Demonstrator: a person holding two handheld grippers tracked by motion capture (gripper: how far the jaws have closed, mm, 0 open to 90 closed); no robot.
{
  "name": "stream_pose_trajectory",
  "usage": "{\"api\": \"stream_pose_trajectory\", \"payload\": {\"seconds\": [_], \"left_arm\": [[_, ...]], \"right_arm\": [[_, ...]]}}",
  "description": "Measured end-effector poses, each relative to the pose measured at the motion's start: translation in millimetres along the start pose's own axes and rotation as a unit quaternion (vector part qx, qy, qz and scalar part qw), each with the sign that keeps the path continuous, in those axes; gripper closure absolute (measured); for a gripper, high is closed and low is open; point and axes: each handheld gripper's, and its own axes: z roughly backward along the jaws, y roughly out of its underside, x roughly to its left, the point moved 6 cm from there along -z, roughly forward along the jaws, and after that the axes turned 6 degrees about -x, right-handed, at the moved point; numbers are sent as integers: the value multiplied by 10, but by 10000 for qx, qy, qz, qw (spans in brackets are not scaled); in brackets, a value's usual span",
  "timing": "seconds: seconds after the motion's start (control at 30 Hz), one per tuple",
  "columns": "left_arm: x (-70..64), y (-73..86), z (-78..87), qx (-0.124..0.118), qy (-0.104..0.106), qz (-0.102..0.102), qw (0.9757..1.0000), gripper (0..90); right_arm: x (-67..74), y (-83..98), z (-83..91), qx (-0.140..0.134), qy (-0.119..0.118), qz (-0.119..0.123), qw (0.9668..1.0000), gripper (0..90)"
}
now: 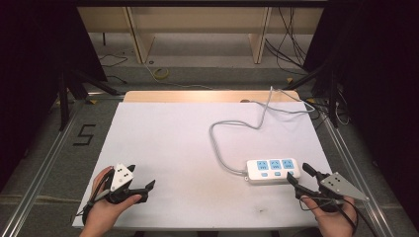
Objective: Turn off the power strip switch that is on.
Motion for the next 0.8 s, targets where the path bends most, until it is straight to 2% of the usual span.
{"api": "stream_pose_trajectory", "payload": {"seconds": [0.27, 0.4, 0.43, 0.47, 0.53, 0.57, 0.63, 0.67, 0.8], "left_arm": [[12, -1, 18, -7, -61, -44, 10000, 166], [22, 0, 14, 29, -102, -78, 9999, 169], [22, 0, 14, 29, -102, -78, 9999, 171], [23, 4, 10, 37, -103, -75, 9999, 171], [23, 5, 9, 42, -108, -82, 9999, 171], [21, 6, 7, 40, -106, -72, 9999, 171], [23, 7, 8, 49, -110, -81, 9999, 171], [24, 9, 9, 51, -123, -68, 9999, 171], [28, 7, 13, 42, -124, -88, 9999, 173]], "right_arm": [[57, -20, 6, 24, -54, 112, 9999, 434], [42, -25, 40, 167, 22, 226, 9996, 637], [42, -25, 40, 167, 22, 226, 9996, 637], [28, -36, 56, 248, 65, 291, 9992, 728], [24, -40, 57, 269, 73, 314, 9991, 755], [17, -57, 66, 320, 87, 344, 9989, 817], [12, -66, 68, 345, 103, 383, 9986, 839], [11, -81, 72, 432, 114, 449, 9980, 888], [5, -106, 75, 534, 131, 520, 9971, 900]]}}
